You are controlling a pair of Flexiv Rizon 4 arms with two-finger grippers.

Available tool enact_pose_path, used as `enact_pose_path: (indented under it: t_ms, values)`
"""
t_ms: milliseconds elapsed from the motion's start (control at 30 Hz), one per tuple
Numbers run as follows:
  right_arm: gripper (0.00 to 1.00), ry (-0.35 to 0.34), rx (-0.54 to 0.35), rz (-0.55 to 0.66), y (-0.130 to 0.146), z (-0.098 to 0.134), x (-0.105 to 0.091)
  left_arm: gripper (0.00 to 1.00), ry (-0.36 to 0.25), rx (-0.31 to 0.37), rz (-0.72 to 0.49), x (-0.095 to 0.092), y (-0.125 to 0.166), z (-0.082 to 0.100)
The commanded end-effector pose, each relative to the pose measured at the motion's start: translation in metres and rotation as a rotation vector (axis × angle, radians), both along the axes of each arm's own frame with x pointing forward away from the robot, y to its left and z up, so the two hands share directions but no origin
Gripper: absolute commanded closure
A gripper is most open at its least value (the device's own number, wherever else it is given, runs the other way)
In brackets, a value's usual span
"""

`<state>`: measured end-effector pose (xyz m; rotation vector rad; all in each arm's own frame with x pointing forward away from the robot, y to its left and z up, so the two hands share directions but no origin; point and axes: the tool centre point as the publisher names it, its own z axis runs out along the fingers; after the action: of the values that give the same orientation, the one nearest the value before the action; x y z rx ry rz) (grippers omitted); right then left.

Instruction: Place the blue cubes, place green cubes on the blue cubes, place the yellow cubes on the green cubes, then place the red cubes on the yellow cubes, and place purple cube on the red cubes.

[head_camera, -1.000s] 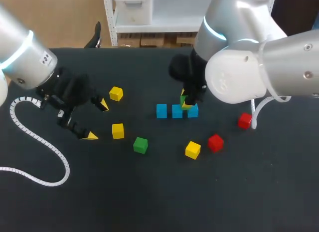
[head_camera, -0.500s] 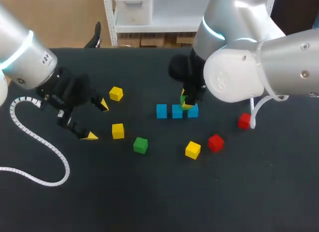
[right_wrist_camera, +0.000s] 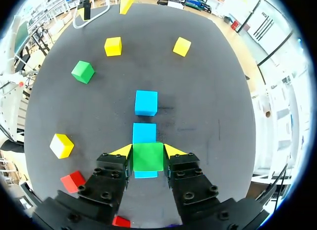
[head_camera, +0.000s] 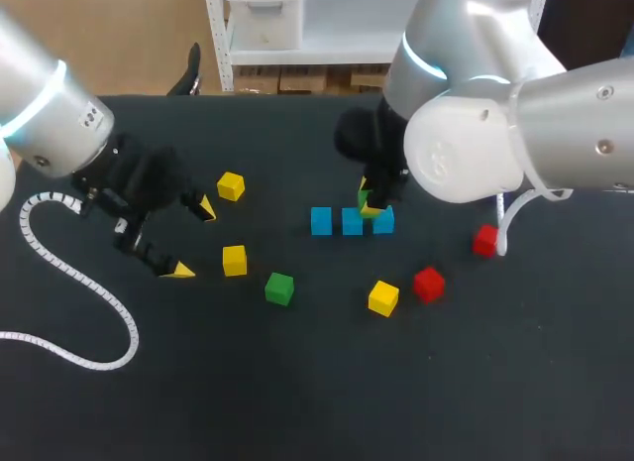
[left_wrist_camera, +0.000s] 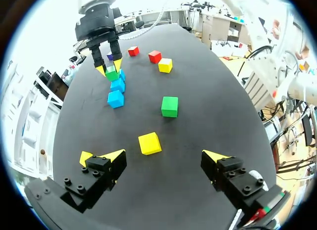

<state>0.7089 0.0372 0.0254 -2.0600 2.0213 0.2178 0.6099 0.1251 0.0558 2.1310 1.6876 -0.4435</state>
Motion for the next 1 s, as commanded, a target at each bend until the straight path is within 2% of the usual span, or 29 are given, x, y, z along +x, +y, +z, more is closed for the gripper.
enact_pose_path:
  t_ms: [33, 1000]
  values:
    - [1.00, 0.005, 0.001, 0.000, 0.0006, 0.0002, 0.0014, 0.00, 0.000, -0.004, -0.004, 0.0011, 0.0013, -0.0009]
    - [1.00, 0.012, -0.001, -0.010, 0.0008, -0.0015, 0.0029, 0.00, 0.000, -0.004, -0.004, 0.0011, 0.0013, -0.0009]
